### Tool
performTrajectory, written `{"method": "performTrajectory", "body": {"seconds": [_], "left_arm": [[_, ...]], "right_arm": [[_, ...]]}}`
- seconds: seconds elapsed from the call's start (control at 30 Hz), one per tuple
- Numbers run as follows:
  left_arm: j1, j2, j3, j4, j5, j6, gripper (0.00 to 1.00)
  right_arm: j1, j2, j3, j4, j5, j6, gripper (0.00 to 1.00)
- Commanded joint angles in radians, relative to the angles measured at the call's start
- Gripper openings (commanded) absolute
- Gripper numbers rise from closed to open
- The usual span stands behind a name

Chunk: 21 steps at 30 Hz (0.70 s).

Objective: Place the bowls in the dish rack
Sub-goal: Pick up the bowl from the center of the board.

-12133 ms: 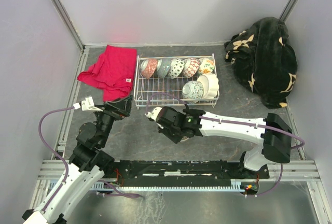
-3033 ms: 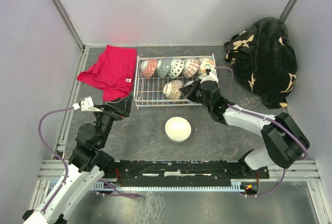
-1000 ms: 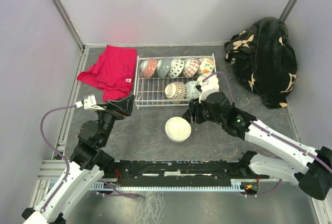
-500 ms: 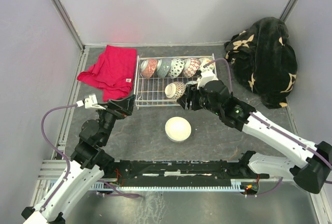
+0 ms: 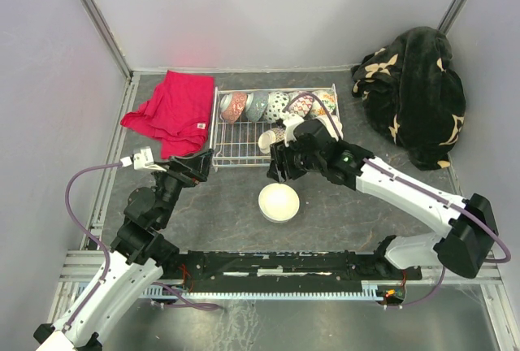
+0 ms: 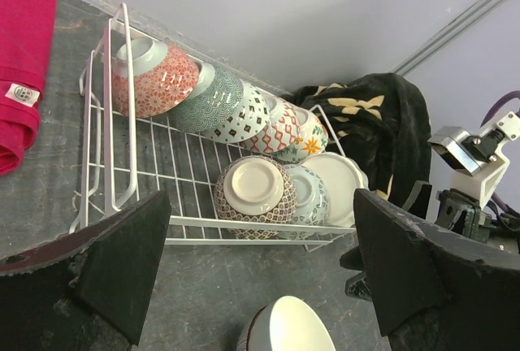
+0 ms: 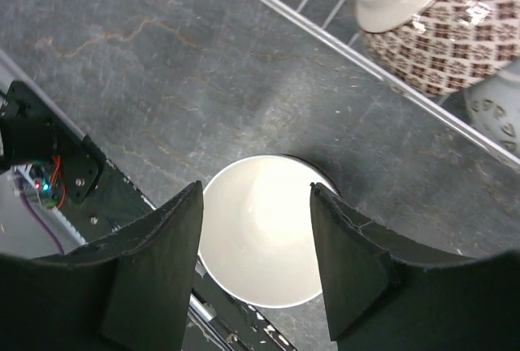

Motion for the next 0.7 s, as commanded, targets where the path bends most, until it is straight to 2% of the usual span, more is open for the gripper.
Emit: {"method": "performTrajectory", "body": {"seconds": [0.0,0.33,0.67], "left_arm": [[-0.004,-0.008,0.024,0.049,0.006,0.044,0.99],[-0.004,-0.014,0.027,0.046,0.008,0.041,0.99],[-0.005,-0.016,0.026,0.046,0.007,0.041,0.99]], "right_arm": [[0.036,0.039,0.081,-0.067,-0.072,-0.069,0.63],[0.06,0.11,0.094,-0.056,-0.055,-0.067,0.61],[0.1,0.138,0.141,-0.135,-0.109,-0.11,0.61]]}}
